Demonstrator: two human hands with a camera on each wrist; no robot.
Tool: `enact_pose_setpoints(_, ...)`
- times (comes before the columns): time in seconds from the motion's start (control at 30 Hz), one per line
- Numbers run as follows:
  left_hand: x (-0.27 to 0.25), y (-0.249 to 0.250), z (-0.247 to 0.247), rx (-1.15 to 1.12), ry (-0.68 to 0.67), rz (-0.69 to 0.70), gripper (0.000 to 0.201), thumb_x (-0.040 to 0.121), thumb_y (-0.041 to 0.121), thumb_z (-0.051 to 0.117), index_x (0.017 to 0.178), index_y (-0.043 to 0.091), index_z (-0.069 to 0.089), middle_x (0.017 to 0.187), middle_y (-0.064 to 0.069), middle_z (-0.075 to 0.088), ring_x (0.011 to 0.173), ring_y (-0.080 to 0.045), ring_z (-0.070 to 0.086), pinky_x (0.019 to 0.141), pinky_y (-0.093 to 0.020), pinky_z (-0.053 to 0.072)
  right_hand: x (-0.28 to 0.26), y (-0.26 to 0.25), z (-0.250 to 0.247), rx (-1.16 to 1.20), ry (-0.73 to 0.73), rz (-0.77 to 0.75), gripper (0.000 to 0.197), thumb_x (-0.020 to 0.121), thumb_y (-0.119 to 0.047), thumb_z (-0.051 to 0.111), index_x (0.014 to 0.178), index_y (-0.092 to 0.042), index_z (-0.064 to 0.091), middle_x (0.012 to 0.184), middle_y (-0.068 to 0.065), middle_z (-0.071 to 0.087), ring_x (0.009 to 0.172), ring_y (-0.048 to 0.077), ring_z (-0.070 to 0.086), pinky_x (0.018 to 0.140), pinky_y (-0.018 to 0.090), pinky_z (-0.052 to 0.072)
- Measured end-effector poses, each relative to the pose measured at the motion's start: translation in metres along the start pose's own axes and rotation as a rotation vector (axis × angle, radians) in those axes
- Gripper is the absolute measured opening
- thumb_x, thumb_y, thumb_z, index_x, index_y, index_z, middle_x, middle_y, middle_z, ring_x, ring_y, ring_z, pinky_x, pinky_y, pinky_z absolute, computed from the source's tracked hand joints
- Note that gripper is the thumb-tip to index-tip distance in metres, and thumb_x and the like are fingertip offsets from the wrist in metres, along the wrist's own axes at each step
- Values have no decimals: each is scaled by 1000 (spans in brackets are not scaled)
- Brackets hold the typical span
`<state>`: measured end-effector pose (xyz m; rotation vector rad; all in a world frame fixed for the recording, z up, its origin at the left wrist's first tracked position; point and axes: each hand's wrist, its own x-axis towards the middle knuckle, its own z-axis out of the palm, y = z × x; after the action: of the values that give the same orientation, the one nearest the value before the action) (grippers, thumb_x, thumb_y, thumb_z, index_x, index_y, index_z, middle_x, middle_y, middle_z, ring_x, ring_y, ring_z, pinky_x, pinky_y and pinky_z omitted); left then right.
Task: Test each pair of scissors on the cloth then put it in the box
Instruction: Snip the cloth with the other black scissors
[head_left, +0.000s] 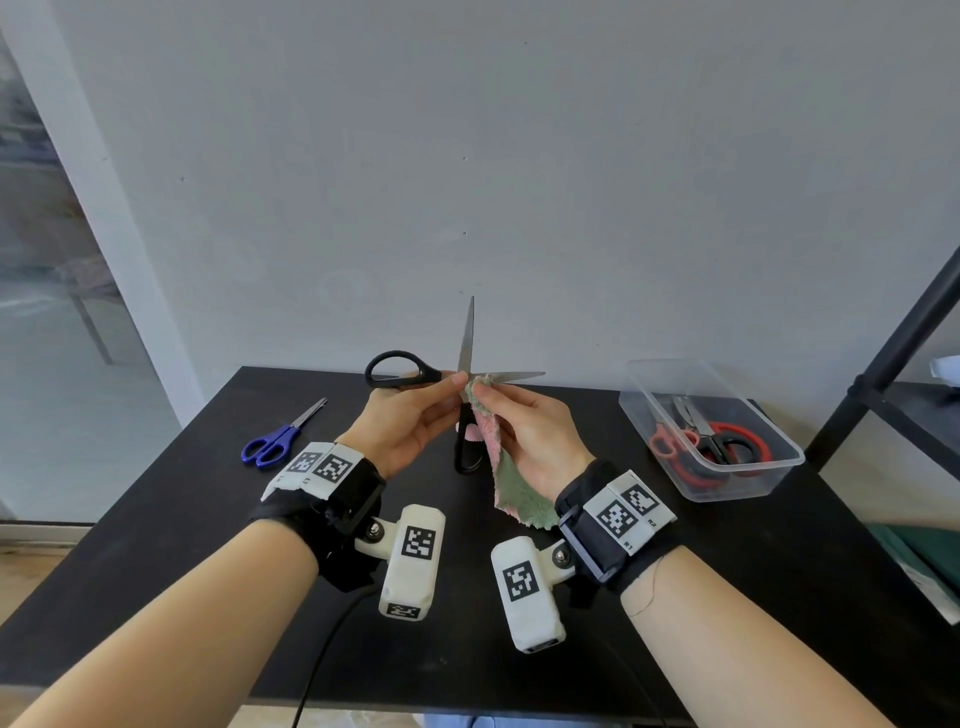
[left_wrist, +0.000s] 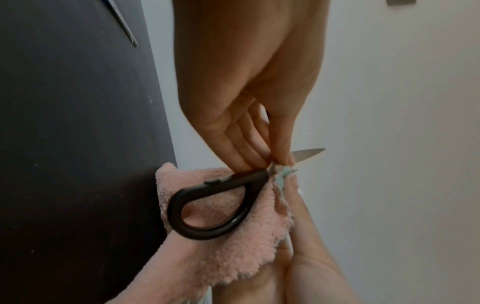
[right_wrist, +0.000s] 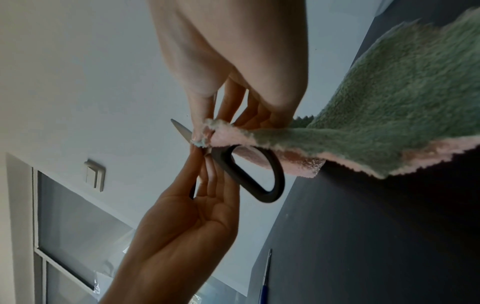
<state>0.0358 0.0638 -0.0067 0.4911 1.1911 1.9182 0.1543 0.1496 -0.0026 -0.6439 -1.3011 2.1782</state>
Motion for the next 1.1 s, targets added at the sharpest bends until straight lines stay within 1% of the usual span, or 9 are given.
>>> enact_pose_setpoints(0.1,1,-2,-1,25,-8,-1,7,84,4,65,89,4,69,88,-6,74,81,-14,72,68,-23,57,2,3,0,-40,21,-30,21,85,-7,68,103,3,70,97,14,72,82,20,68,84,37,56)
enact_pose_setpoints(0.23,3,-5,-1,66,-20,3,15,81,5,67,96,0,68,100,-12,72,89,-19,70,75,-27,57,2,6,1,-75,76,-47,16,87,-8,65,96,4,70,96,18,71,86,24,66,83,41,55)
enact_pose_setpoints(0.33,2,-4,1,93,-27,19,9,84,2,64,92,2,69,95,-10,73,87,-20,70,73,-26,57,4,8,2,-57,96,-50,19,87,-7,64,97,8,69,99,24,69,87,27,65,81,42,55)
enact_pose_setpoints(0.43,2,0,1,121,-49,27,8,86,1,62,92,0,68,91,-10,74,84,-19,72,68,-24,56,4,7,0,-21,94,-53,14,87,-4,63,92,8,69,91,22,69,83,27,66,83,44,54)
enact_pose_setpoints(0.57,1,6,-3,142,-54,26,9,86,0,62,93,-3,66,86,-10,74,81,-20,72,68,-26,57,5,6,-7,-23,107,-78,12,87,-3,63,85,8,69,80,18,69,71,22,68,71,30,58)
enact_pose_setpoints(0.63,1,8,-7,151,-63,27,8,86,0,61,93,-3,65,82,-8,73,79,-19,71,69,-27,57,6,5,-12,-38,125,-86,12,86,-4,64,84,7,69,79,16,69,72,22,67,70,29,57)
enact_pose_setpoints(0.87,0,9,-12,158,-46,32,6,87,1,60,91,0,65,76,-4,72,76,-15,71,69,-26,57,6,1,-28,-100,96,-103,11,88,-9,64,89,0,70,83,10,70,78,19,67,75,30,53)
enact_pose_setpoints(1.0,0,6,-8,77,-29,40,7,88,0,59,89,1,66,77,-4,74,73,-14,72,67,-25,58,3,-3,-31,-5,19,-98,23,88,-9,64,105,6,64,94,13,68,85,19,67,79,29,54)
enact_pose_setpoints(1.1,1,1,-5,55,-44,30,9,87,1,60,93,-1,66,86,-8,74,81,-17,72,71,-27,58,-2,-2,-27,29,-59,-82,23,87,-3,62,106,10,64,98,18,69,85,21,69,75,28,56)
